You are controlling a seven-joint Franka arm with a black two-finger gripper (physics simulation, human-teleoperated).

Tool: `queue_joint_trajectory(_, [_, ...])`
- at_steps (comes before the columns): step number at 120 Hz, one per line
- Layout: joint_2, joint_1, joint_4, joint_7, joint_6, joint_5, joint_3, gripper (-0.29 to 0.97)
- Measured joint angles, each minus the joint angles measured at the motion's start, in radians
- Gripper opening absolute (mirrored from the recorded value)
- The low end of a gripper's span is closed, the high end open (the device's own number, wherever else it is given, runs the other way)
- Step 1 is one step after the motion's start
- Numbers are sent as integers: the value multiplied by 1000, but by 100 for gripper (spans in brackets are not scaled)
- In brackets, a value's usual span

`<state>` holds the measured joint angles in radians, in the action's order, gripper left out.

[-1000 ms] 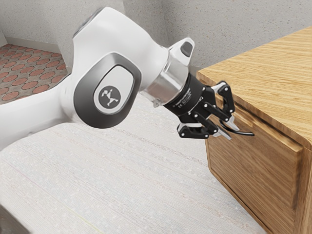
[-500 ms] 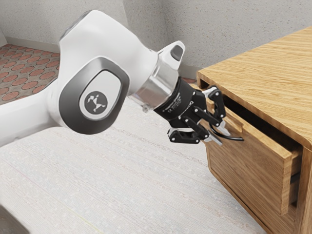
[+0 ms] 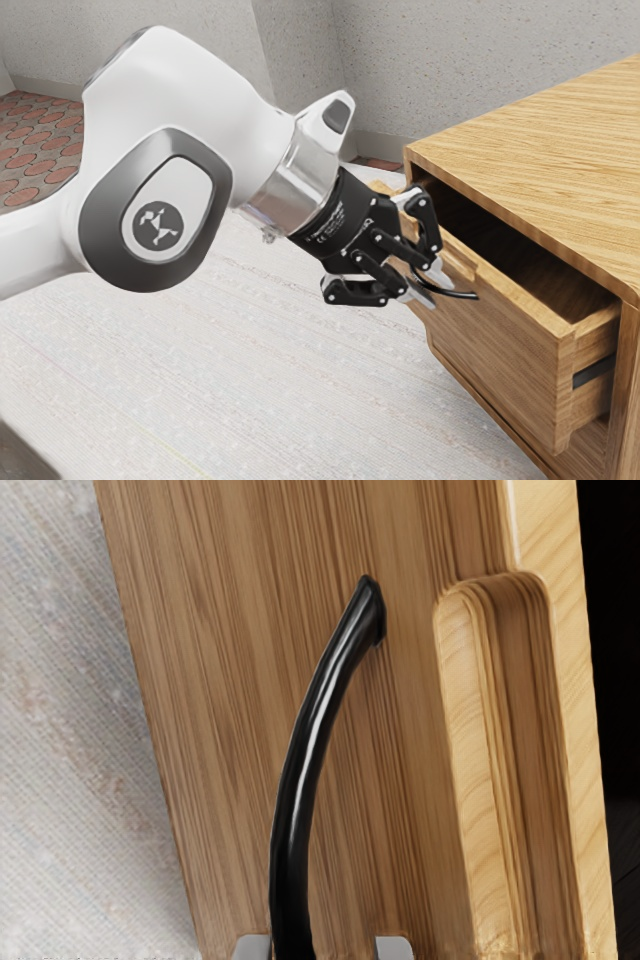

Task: Pull the drawer handle with one arm to open the drawer

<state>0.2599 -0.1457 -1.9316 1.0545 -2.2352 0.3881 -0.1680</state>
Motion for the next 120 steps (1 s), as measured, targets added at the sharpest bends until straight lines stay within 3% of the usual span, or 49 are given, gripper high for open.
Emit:
queue_joint_trajectory(41, [52,-2,-51,7,5,-2,3,0])
queue_joint_trajectory(66, [76,1,-67,9,21,-1,15,-8])
queue_joint_trajectory(120, [126,-2,-102,14,44,-4,36,-2])
